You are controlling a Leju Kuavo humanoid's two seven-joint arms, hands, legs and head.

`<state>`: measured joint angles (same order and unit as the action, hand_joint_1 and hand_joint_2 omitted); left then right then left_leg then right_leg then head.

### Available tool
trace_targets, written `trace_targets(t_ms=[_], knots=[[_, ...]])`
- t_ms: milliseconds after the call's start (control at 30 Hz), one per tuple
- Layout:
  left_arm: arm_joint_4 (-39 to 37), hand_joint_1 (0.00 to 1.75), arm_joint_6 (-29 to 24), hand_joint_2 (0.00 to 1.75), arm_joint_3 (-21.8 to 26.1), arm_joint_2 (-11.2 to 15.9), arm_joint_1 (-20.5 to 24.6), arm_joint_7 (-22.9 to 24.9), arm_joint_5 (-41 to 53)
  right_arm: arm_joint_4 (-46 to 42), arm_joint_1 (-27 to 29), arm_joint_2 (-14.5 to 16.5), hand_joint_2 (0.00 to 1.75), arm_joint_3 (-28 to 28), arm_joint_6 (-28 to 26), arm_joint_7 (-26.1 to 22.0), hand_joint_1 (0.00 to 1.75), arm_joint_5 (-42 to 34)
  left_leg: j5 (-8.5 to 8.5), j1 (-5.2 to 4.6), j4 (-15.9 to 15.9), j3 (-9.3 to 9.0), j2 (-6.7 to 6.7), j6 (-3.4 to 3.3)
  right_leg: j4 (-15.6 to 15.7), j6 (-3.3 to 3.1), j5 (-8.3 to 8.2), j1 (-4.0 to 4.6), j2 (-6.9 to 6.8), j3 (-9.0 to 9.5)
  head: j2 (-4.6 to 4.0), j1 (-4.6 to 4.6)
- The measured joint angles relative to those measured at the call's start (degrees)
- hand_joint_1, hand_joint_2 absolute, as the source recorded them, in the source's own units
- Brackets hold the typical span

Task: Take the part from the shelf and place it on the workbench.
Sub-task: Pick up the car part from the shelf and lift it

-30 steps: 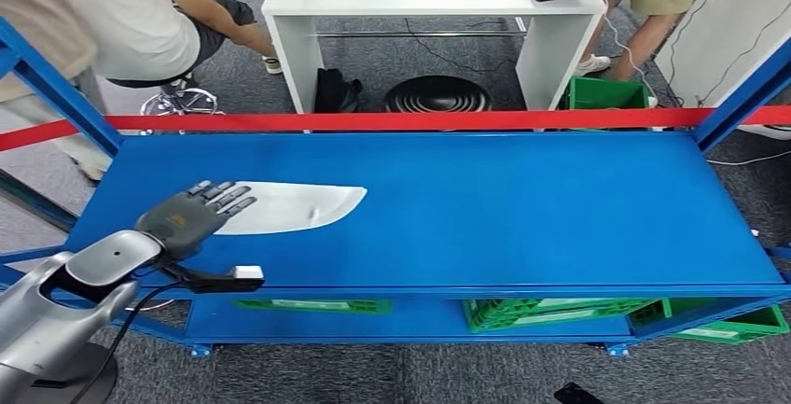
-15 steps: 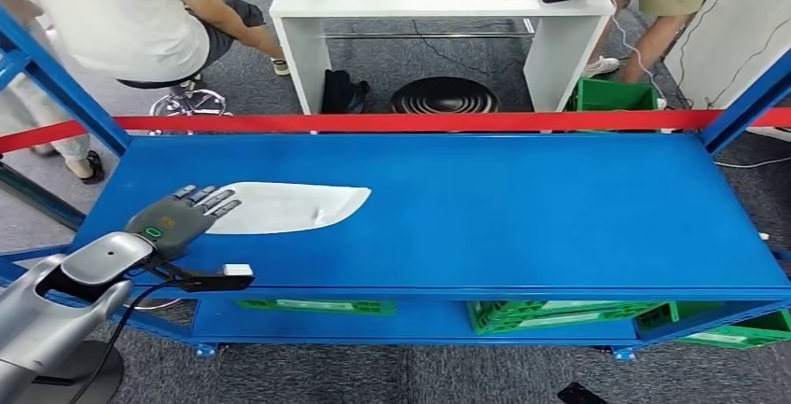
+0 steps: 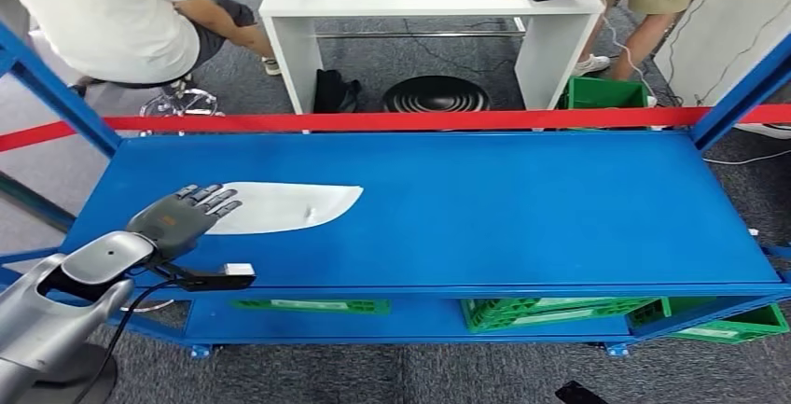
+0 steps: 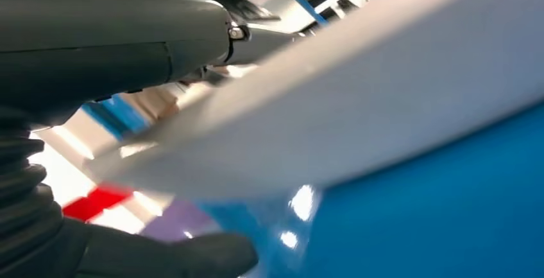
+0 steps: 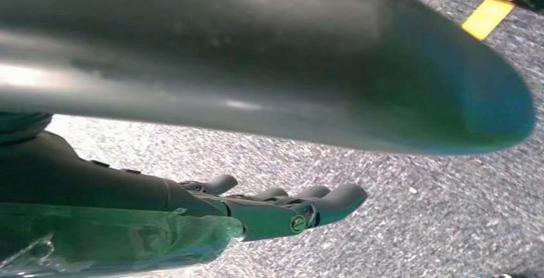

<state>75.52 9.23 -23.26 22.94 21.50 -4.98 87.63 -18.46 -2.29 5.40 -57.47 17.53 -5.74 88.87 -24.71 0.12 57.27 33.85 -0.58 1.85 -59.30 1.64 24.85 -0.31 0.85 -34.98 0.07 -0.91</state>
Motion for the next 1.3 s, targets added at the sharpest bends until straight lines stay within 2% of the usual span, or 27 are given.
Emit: trace_targets(t_ms=[67,100,133,167,233,267,300,333,400,433,467,567,633,667,733,767,800,833,900,967,1000,1067,1133,1167,1233,1267,1300], knots=[[-0.46,1.75,0.33,1.75,0.03,0.0,-0.01,-0.57,-0.82,0.04,0.03,-0.01,0.0,-0.01,-0.01,-0.19,0.0,-0.01,0.16,0.09,-0.3,0.04,-0.04,-0.54,0.13,0.66,0.02,-0.1,-0.03,-0.04,0.0,0.0],[-0.65,1.75,0.42,1.75,0.06,0.03,0.0,-0.8,-1.17,0.06,0.02,-0.02,0.0,0.0,-0.02,-0.31,0.0,-0.02,0.26,0.19,-0.43,-0.03,-0.02,-0.85,-0.59,0.96,0.63,-0.13,-0.1,-0.36,0.0,-0.12],[-0.79,1.75,0.45,1.75,0.09,0.06,0.02,-0.99,-1.45,0.07,0.0,-0.02,0.0,0.0,-0.04,-0.41,0.0,-0.02,0.33,0.31,-0.56,-0.11,0.0,-1.13,-2.52,1.23,1.84,-0.15,-0.18,-1.22,0.0,-0.27],[-0.91,1.75,0.45,1.75,0.1,0.08,0.03,-1.12,-1.64,0.08,0.0,-0.02,0.0,0.0,-0.07,-0.5,0.0,-0.01,0.33,0.36,-0.58,-0.16,0.03,-1.33,-5.75,1.44,3.56,-0.18,-0.27,-2.7,0.0,-0.44],[-1.24,1.75,0.45,0.87,0.1,0.09,0.02,-1.33,-1.92,0.13,0.05,-0.02,0.0,0.0,-0.09,-0.6,0.0,-0.01,0.29,0.34,-0.55,-0.17,0.06,-1.54,-13.61,1.71,6.86,-0.21,-0.34,-6.34,0.0,-0.67],[-1.39,1.75,0.44,0.44,0.1,0.09,0.03,-1.38,-2.01,0.17,0.11,-0.02,0.0,-0.01,-0.1,-0.63,0.0,-0.01,0.27,0.34,-0.54,-0.21,0.06,-1.56,-15.84,1.77,7.29,-0.21,-0.35,-7.43,0.0,-0.7],[-1.51,1.75,0.43,0.0,0.1,0.09,0.04,-1.43,-2.07,0.2,0.15,-0.03,0.0,-0.01,-0.11,-0.66,0.0,-0.01,0.24,0.34,-0.53,-0.29,0.05,-1.56,-15.79,1.79,6.59,-0.22,-0.35,-7.44,0.0,-0.73],[-1.58,1.75,0.4,0.0,0.1,0.09,0.06,-1.47,-2.12,0.22,0.16,-0.04,0.0,-0.01,-0.15,-0.69,0.0,-0.01,0.18,0.38,-0.52,-0.43,0.03,-1.49,-13.29,1.79,4.88,-0.25,-0.37,-6.25,0.0,-0.73],[-1.6,1.75,0.24,0.0,0.1,0.14,0.11,-1.58,-2.23,0.25,0.07,-0.07,0.0,0.01,-0.25,-0.85,0.0,0.0,-0.09,0.33,-0.4,-0.72,-0.02,-1.09,-5.1,1.79,1.28,-0.33,-0.36,-2.07,0.0,-0.76],[-1.6,1.75,0.13,0.0,0.08,0.2,0.14,-1.64,-2.3,0.29,-0.02,-0.07,0.0,0.02,-0.31,-0.95,0.0,0.0,-0.19,0.24,-0.28,-0.76,-0.05,-0.8,-2.03,1.59,0.31,-0.35,-0.27,-0.5,0.0,-0.74],[-1.6,1.75,0.01,0.0,0.07,0.3,0.19,-1.68,-2.38,0.34,-0.09,-0.05,0.0,0.02,-0.35,-1.05,0.0,0.0,-0.22,0.12,-0.23,-0.74,-0.08,-0.51,-0.42,1.32,0.02,-0.34,-0.18,0.32,0.0,-0.71],[-1.61,1.75,-0.15,0.0,0.01,0.55,0.28,-1.77,-2.59,0.46,-0.05,-0.03,0.0,0.03,-0.41,-1.16,0.0,0.0,-0.11,0.1,-0.43,-0.69,-0.1,0.23,-0.07,0.04,-0.01,-0.28,0.0,0.24,0.0,-0.62],[-1.62,1.75,-0.16,0.0,0.0,0.69,0.27,-1.79,-2.73,0.47,-0.04,-0.04,0.0,0.04,-0.44,-1.2,0.0,-0.01,-1.62,0.17,1.38,0.13,-0.04,0.76,0.04,-0.69,-0.16,-0.43,-0.03,0.19,0.0,-0.44],[-1.64,1.75,-0.15,0.0,-0.01,0.75,0.25,-1.79,-2.77,0.48,-0.05,-0.04,0.0,0.05,-0.46,-1.21,0.0,-0.01,-3.29,0.19,4.15,1.41,-0.01,0.99,0.06,-0.91,-0.2,-0.47,-0.06,0.17,0.0,-0.33],[-1.76,1.75,-0.16,0.0,-0.06,0.81,0.11,-1.79,-2.81,0.49,-0.01,-0.04,0.0,0.04,-0.54,-1.22,0.0,-0.01,-6.97,0.21,12.06,5.22,0.0,1.26,0.05,-1.11,-0.22,-0.43,-0.11,0.05,0.0,-0.19],[-1.85,1.75,-0.2,0.0,-0.09,0.81,0.01,-1.79,-2.8,0.49,0.01,-0.04,0.0,0.04,-0.59,-1.26,0.0,0.0,-7.88,0.22,15.12,6.76,0.0,1.27,0.05,-1.15,-0.23,-0.41,-0.14,0.0,0.0,-0.18],[-1.94,1.75,-0.29,0.44,-0.12,0.81,-0.07,-1.79,-2.8,0.5,0.02,-0.04,0.0,0.04,-0.66,-1.36,0.0,0.0,-7.63,0.21,16.21,7.39,0.0,1.2,0.04,-1.17,-0.23,-0.38,-0.15,-0.02,0.0,-0.18],[-2.02,1.75,-0.42,0.87,-0.14,0.81,-0.1,-1.79,-2.8,0.51,0.01,-0.04,0.0,0.07,-0.73,-1.5,0.0,0.0,-6.29,0.21,15.02,6.88,0.0,1.07,0.04,-1.16,-0.24,-0.37,-0.15,0.0,0.0,-0.17],[-2.1,1.75,-0.78,1.75,-0.17,0.84,0.0,-1.79,-2.8,0.55,-0.04,-0.04,0.0,0.12,-0.87,-1.92,0.0,0.0,-2.22,0.21,7.91,3.36,0.04,0.69,0.04,-1.02,-0.23,-0.35,-0.13,0.1,0.0,-0.15],[-2.1,1.75,-1.21,1.75,-0.25,0.9,0.21,-1.79,-2.81,0.6,-0.11,-0.04,0.0,0.15,-1.05,-2.34,0.0,0.0,-0.21,0.18,1.47,0.28,0.08,0.33,-0.09,-0.56,-0.23,-0.13,-0.08,-0.07,0.0,-0.14],[-2.1,1.75,-1.42,1.75,-0.33,0.94,0.27,-1.78,-2.81,0.64,-0.11,-0.04,0.0,0.16,-1.13,-2.52,0.0,0.0,-0.13,0.13,0.16,-0.25,0.09,0.16,-0.04,-0.24,-0.29,-0.05,-0.05,-0.17,0.0,-0.13],[-2.1,1.75,-1.84,1.75,-0.48,0.99,0.26,-1.75,-2.82,0.74,-0.08,-0.04,0.0,0.17,-1.24,-2.79,0.0,0.0,-0.11,0.1,-0.25,-0.27,0.05,-0.37,0.27,0.45,-0.45,-0.08,-0.05,-0.23,0.0,-0.14],[-2.1,1.75,-2.4,1.75,-0.52,1.03,0.28,-1.73,-2.9,0.89,-0.08,-0.03,0.0,0.19,-1.28,-2.93,0.0,0.0,0.11,0.24,-0.52,-0.4,0.06,-1.02,-1.04,1.08,0.63,-0.18,-0.19,-0.81,0.0,-0.29],[-2.1,1.75,-2.81,1.75,-0.53,1.02,0.27,-1.69,-2.94,0.93,-0.09,-0.03,0.0,0.2,-1.33,-2.96,0.0,0.0,0.18,0.33,-0.64,-0.47,0.08,-1.28,-3.33,1.32,2.03,-0.2,-0.27,-1.82,0.0,-0.38],[-2.1,1.75,-3.85,1.75,-0.53,0.97,0.04,-1.55,-3.02,0.99,-0.05,-0.04,0.0,0.2,-1.46,-2.97,0.0,0.0,0.15,0.32,-0.63,-0.48,0.1,-1.52,-10.85,1.62,5.71,-0.2,-0.34,-5.15,0.0,-0.59],[-2.1,1.75,-4.43,1.75,-0.5,0.91,-0.17,-1.44,-3.05,1.02,0.02,-0.04,0.0,0.2,-1.5,-2.96,0.0,-0.01,0.13,0.31,-0.61,-0.49,0.1,-1.57,-14.21,1.7,6.94,-0.21,-0.35,-6.69,0.0,-0.62],[-2.1,1.75,-4.98,1.75,-0.44,0.82,-0.39,-1.32,-3.11,1.04,0.09,-0.04,0.0,0.2,-1.51,-2.96,0.0,-0.01,0.11,0.3,-0.6,-0.51,0.1,-1.59,-15.85,1.74,7.15,-0.21,-0.35,-7.44,0.0,-0.66]])
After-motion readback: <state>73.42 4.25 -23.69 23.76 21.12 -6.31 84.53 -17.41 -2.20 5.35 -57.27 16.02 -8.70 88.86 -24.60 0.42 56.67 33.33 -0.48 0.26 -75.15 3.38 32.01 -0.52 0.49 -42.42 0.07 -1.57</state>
